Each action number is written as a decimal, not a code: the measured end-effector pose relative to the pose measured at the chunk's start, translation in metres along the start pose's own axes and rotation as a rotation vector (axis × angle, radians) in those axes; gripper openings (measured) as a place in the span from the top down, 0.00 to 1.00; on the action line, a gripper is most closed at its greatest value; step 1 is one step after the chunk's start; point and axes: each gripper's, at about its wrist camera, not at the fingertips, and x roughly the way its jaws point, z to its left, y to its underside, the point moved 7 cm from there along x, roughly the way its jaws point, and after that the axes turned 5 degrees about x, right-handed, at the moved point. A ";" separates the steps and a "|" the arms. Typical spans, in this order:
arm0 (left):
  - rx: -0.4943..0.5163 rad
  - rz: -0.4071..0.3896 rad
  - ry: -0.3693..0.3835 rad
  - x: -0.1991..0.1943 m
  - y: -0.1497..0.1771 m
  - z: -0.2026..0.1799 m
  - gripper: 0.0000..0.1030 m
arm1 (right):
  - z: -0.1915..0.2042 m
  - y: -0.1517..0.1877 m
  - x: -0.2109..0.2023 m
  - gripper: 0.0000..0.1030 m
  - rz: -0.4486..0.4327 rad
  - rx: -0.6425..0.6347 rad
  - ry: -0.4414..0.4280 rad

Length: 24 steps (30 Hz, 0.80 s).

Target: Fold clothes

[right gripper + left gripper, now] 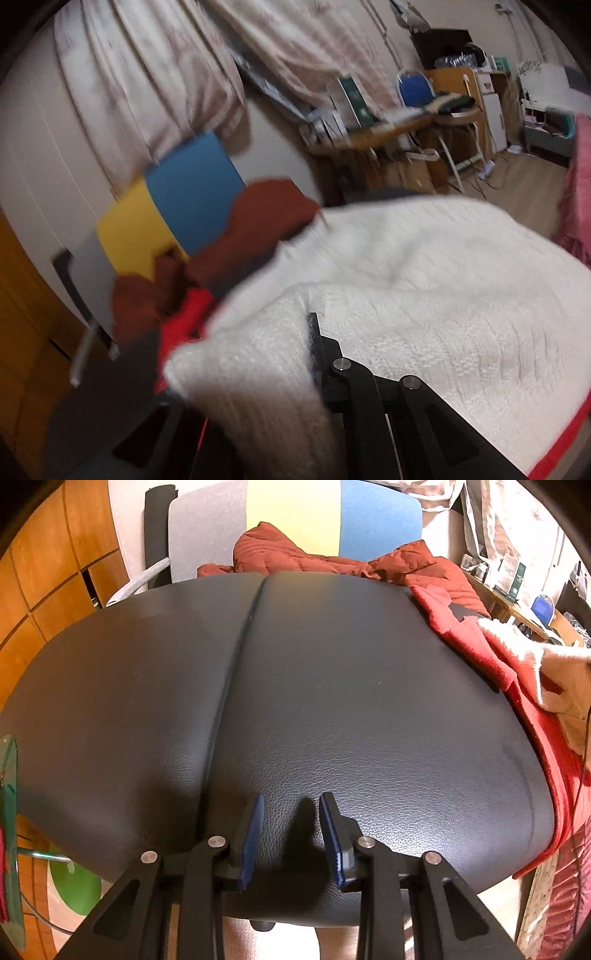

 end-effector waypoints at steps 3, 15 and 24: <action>-0.002 -0.003 0.000 -0.002 0.001 0.001 0.70 | 0.034 -0.021 -0.009 0.92 -0.051 -0.019 -0.056; -0.026 -0.025 0.001 -0.010 0.001 0.012 0.70 | 0.195 -0.026 -0.077 0.93 -0.125 -0.144 -0.418; -0.070 -0.034 -0.030 -0.015 0.005 0.042 0.70 | 0.310 0.062 -0.081 0.93 0.027 -0.178 -0.697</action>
